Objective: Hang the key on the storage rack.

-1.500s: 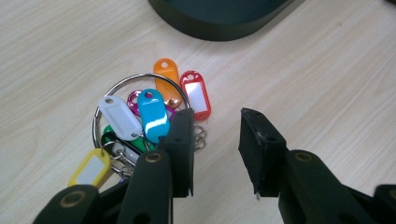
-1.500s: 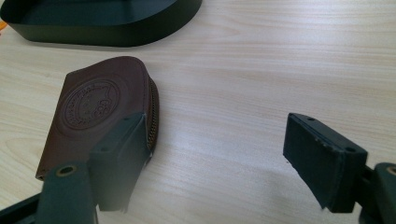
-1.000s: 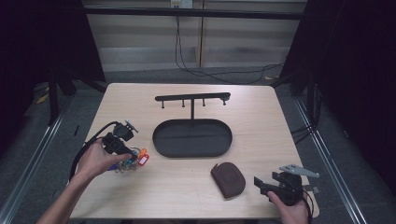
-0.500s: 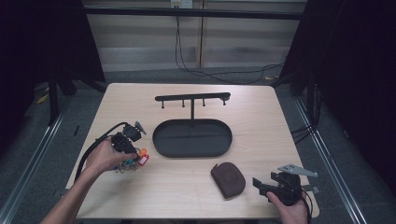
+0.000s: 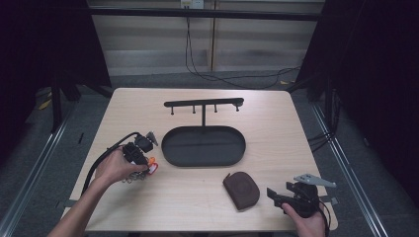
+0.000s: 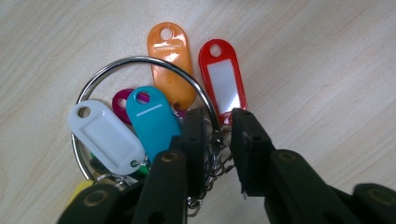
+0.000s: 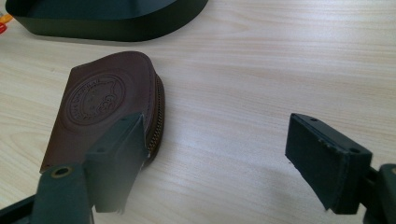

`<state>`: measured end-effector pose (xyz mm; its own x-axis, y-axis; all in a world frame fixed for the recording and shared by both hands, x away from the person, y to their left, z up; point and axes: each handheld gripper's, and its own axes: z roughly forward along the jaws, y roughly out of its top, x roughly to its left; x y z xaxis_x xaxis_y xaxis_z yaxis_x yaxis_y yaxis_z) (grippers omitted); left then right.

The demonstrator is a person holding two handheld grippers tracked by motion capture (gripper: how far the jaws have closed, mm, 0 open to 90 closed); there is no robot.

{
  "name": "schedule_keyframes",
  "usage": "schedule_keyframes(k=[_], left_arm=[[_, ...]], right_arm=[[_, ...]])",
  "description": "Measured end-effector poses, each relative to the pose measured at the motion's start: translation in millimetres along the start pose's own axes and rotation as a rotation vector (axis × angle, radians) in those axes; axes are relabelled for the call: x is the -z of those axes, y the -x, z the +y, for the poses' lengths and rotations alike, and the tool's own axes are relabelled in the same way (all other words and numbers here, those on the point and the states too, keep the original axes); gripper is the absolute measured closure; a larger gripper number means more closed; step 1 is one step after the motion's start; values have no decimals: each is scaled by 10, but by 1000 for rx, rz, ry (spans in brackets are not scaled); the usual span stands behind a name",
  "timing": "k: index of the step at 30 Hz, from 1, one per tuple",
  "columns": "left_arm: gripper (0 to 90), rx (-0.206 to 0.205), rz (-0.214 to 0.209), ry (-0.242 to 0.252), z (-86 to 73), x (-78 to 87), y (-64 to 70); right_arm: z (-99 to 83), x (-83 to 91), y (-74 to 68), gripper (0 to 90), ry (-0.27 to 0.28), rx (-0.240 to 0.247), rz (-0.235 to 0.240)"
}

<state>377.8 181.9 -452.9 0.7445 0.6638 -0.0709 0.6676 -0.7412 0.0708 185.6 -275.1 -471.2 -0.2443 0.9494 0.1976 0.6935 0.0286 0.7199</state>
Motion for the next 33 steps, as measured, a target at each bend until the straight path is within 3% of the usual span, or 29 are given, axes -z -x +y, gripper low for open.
schedule_keyframes(k=[3,5,7,8,15,18,23,27,31,33], left_arm=[[724,3,19,-2,7,-5,28],[725,-23,51,-12,14,-5,52],[755,-21,93,-9,14,-6,75],[759,-25,81,-12,15,-9,75],[809,-32,135,-11,18,-21,119],[816,-17,139,-17,26,-22,128],[827,4,97,-26,28,-6,81],[853,31,35,24,-22,117,15],[853,30,17,58,-82,303,-29],[853,41,29,62,-107,356,-56]], right_arm=[[1,-2,1,201,-2,0,1],[1,-1,0,201,-1,0,-1],[0,0,0,202,-1,0,-2],[0,0,0,202,-1,0,-2],[-1,1,2,203,0,2,-1],[-1,2,-1,204,-1,1,-2],[0,1,3,205,-2,-1,-3],[1,-3,5,205,-4,-3,-1],[1,-4,2,205,-7,-6,-4],[1,-2,4,205,-5,-5,-4]])
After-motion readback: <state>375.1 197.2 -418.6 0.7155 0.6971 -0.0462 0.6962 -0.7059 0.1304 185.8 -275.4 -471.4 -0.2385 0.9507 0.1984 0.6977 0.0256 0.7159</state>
